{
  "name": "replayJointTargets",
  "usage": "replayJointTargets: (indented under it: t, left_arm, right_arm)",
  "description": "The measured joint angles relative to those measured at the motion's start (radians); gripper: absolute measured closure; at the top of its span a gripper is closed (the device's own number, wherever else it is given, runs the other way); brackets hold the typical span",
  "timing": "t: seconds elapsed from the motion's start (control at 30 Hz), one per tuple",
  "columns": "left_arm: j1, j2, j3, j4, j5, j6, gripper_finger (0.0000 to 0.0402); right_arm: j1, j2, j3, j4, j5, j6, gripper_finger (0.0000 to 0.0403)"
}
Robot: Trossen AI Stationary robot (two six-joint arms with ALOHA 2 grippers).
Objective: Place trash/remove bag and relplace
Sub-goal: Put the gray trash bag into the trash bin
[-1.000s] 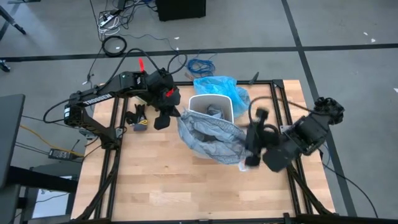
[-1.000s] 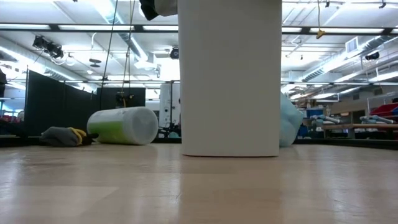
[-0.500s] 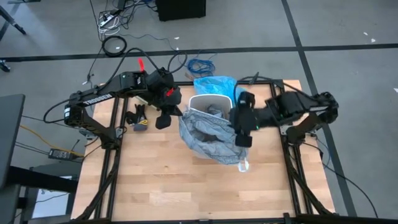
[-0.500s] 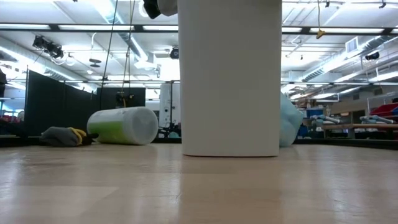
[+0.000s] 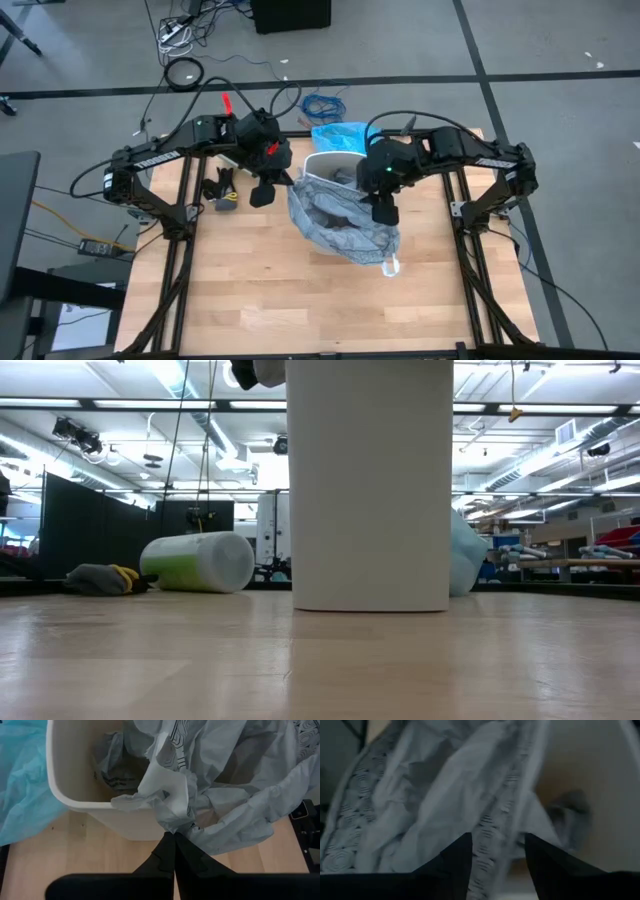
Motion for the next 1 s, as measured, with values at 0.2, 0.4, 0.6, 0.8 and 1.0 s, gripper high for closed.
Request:
replayJointTargets:
  t: [0.2, 0.4, 0.6, 0.8, 1.0]
  left_arm:
    - [0.000, 0.000, 0.000, 0.002, -0.013, 0.003, 0.0396]
    - [0.000, 0.000, 0.000, 0.003, -0.014, 0.003, 0.0396]
    - [0.000, 0.001, 0.046, -0.001, -0.048, 0.034, 0.0396]
    - [0.009, 0.000, 0.084, -0.001, -0.177, 0.095, 0.0396]
    - [0.048, 0.006, 0.084, -0.036, -0.190, 0.112, 0.0396]
  right_arm:
    - [-0.008, 0.000, -0.079, 0.029, 0.008, -0.032, 0.0292]
    - [-0.008, 0.000, -0.092, 0.046, 0.090, -0.121, 0.0391]
    - [-0.019, -0.004, -0.046, 0.024, 0.258, -0.197, 0.0401]
    - [-0.094, -0.004, 0.002, 0.002, 0.320, -0.250, 0.0402]
    - [-0.180, -0.004, 0.004, -0.024, 0.318, -0.259, 0.0403]
